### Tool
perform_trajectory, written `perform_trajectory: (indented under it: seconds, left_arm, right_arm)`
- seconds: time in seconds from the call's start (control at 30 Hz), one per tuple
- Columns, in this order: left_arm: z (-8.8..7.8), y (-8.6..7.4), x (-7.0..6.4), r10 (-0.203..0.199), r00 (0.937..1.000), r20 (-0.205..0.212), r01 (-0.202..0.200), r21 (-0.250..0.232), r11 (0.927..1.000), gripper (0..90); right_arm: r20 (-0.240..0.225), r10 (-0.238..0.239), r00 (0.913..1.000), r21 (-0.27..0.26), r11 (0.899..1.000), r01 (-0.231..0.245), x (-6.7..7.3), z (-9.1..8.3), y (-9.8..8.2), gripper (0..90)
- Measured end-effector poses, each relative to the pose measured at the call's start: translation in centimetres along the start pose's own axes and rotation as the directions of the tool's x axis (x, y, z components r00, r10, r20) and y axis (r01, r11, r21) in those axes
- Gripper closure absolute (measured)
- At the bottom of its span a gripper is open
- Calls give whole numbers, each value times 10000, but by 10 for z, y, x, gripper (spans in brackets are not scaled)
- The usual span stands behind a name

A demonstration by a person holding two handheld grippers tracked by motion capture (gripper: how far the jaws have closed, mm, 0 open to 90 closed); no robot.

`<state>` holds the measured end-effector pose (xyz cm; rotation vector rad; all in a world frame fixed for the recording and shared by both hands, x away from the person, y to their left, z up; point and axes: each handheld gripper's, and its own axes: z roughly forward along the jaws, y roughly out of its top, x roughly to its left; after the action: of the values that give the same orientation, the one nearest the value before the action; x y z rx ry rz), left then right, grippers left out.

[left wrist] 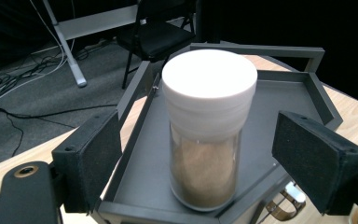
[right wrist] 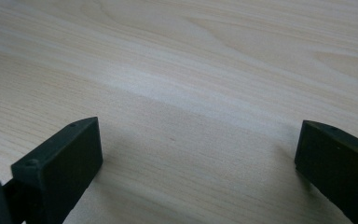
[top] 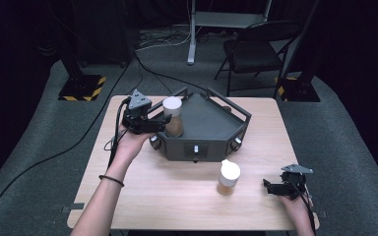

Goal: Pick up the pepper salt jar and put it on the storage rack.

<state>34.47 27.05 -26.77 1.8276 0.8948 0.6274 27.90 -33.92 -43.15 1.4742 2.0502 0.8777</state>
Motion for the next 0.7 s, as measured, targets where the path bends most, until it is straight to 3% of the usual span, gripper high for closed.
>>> perform_trajectory:
  seconds: [0.4, 0.53, 0.7]
  left_arm:
    - [-21, -20, -2, 51, 9996, -271, -53, -81, 10000, 156]
    - [-28, -30, 0, -128, 9997, -224, 124, -149, 9998, 153]
    - [-35, -43, -1, -166, 9988, -454, 160, -147, 9998, 99]
  right_arm:
    - [1, 0, 10000, -1, 10000, 0, 0, 0, 0, 0]
    - [1, 1, 10000, 0, 10000, -1, 0, 0, 0, 0]
    - [1, 0, 10000, -1, 10000, 0, 0, 0, 0, 0]
